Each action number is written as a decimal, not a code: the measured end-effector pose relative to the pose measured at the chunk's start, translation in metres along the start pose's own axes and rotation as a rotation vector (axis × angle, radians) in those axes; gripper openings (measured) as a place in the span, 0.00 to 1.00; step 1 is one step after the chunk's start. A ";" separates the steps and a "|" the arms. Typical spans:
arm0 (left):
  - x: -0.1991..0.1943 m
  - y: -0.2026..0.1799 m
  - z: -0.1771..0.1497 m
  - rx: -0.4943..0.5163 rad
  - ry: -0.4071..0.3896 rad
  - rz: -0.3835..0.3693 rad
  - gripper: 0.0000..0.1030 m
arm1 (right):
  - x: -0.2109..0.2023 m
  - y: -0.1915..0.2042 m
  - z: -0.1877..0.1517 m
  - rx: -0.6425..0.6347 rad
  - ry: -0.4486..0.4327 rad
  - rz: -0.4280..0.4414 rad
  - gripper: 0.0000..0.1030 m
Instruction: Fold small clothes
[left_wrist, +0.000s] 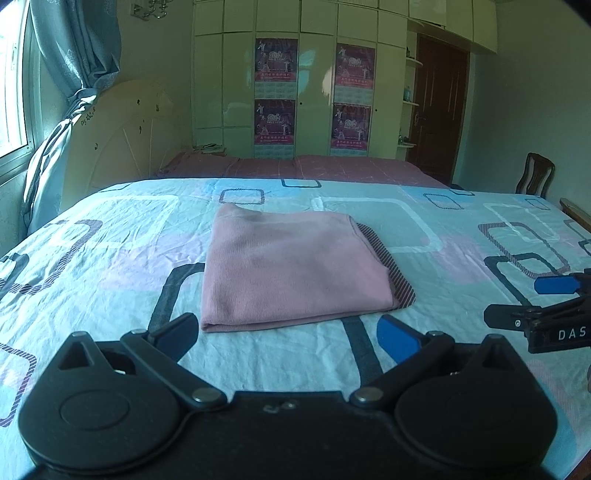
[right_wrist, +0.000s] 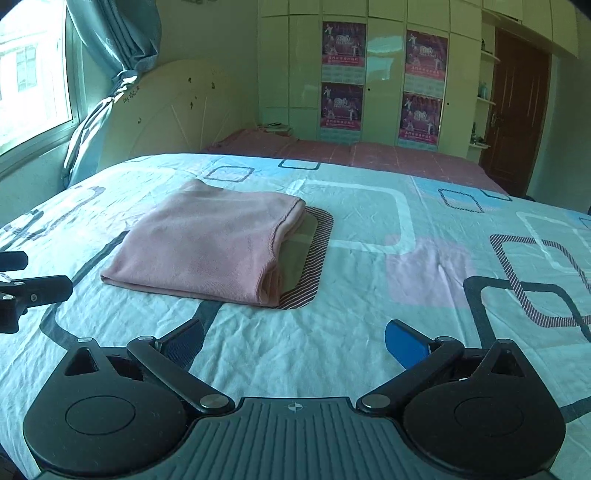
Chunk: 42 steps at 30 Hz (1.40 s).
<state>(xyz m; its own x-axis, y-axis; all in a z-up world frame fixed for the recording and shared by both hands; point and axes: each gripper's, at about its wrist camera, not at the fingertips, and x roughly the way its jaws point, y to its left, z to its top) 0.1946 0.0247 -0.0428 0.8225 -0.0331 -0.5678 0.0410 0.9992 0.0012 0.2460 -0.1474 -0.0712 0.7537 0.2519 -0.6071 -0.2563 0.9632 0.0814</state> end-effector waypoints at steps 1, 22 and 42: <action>-0.004 -0.002 -0.001 0.003 -0.003 -0.001 0.99 | -0.008 0.001 -0.002 -0.001 -0.007 -0.003 1.00; -0.124 -0.047 -0.043 0.022 -0.107 -0.025 0.99 | -0.152 0.014 -0.063 0.001 -0.103 -0.024 1.00; -0.152 -0.054 -0.049 0.002 -0.136 0.001 0.99 | -0.191 0.007 -0.068 0.015 -0.172 -0.025 1.00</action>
<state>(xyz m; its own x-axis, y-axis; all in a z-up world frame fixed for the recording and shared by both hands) 0.0395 -0.0235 0.0031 0.8919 -0.0354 -0.4509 0.0413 0.9991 0.0032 0.0594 -0.1953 -0.0089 0.8525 0.2386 -0.4650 -0.2277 0.9704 0.0805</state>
